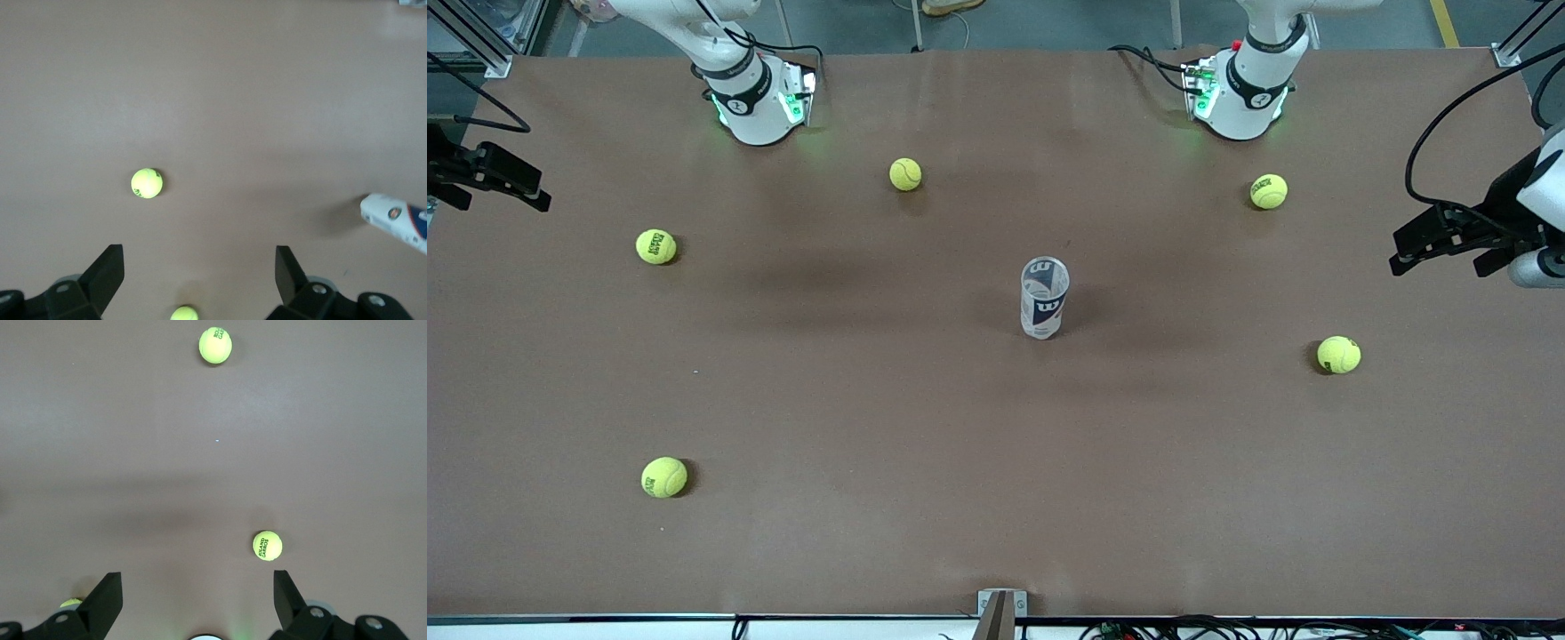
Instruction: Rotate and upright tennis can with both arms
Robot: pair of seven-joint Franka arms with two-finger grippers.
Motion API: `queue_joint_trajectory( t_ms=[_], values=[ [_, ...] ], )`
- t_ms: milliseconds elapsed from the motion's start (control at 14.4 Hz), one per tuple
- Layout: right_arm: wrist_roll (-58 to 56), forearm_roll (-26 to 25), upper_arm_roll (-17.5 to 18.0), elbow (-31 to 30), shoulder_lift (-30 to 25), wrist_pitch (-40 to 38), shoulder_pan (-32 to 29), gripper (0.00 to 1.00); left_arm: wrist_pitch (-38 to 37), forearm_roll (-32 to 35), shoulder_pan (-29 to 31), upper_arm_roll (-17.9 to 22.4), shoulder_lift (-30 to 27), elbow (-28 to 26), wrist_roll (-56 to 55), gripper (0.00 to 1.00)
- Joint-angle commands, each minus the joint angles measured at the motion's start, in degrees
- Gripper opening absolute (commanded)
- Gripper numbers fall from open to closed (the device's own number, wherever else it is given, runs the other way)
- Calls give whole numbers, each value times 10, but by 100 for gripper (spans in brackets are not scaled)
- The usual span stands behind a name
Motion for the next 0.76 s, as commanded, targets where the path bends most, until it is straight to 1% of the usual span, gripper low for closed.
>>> queue_joint_trajectory(
  t_ms=[0,69,208,346,416,554,693],
  values=[
    [-10,4,2,-21,-17,8,1,100,-15,0,10,-2,-20,-11,40,100],
    [-17,7,2,-20,-17,8,1,100,-15,3,10,2,-20,-6,42,100],
    [-36,7,2,-19,-17,8,1,100,-21,34,9,1,-22,-5,44,100],
    [-37,7,2,-19,-17,8,1,100,-24,35,5,-1,-16,8,22,100],
    [-37,7,2,-19,-17,8,1,100,-31,41,2,-3,-14,10,-6,100],
    [-36,7,2,-19,-17,8,1,100,-33,33,1,-3,-15,11,-63,100],
    [-36,8,2,-19,-17,8,1,100,-36,31,5,-5,-16,11,-61,100]
  ],
)
